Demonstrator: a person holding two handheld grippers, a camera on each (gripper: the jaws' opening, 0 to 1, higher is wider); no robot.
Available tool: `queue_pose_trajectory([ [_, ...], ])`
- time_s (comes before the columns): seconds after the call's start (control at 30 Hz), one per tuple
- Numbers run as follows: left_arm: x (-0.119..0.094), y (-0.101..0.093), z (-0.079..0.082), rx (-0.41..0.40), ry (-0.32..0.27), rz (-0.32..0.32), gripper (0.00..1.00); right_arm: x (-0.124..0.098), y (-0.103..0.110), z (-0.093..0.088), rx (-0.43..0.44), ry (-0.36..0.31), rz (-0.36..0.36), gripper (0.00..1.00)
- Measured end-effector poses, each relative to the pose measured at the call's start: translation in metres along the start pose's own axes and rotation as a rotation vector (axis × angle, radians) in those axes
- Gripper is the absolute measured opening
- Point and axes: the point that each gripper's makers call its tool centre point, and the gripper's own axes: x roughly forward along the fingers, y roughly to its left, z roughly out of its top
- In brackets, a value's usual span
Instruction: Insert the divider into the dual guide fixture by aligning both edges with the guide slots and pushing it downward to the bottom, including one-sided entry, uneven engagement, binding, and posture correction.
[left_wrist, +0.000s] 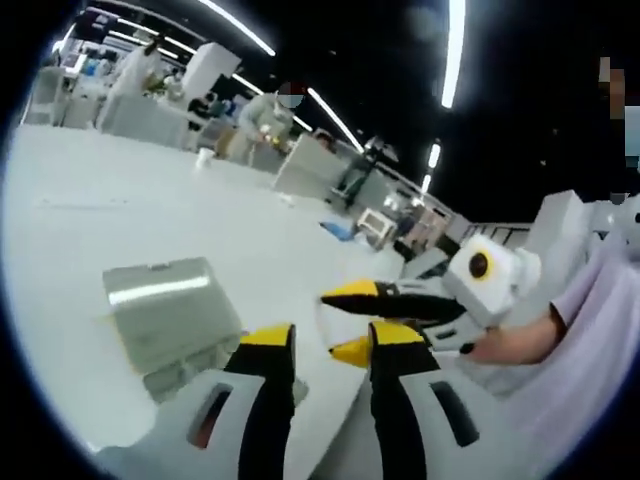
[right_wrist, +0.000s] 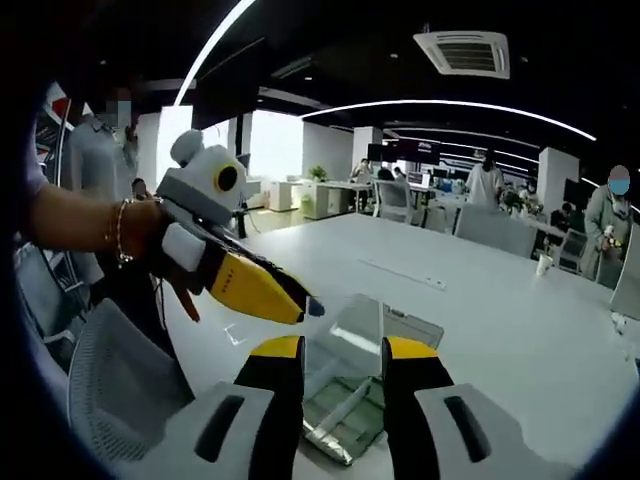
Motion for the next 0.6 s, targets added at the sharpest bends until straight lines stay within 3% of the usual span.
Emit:
queue_pose_trajectory([
  [0.23,0.0027,0.0020,0.0053,-0.073,-0.035,-0.013,0.12,0.0022,0.0027,0.0039,-0.002,-0.015,-0.002,0.26],
  [0.6,0.0053,0.0026,0.0012,-0.097,-0.013,-0.012,0.05,0.0034,0.0040,0.0072,-0.024,-0.025,-0.005,0.26],
])
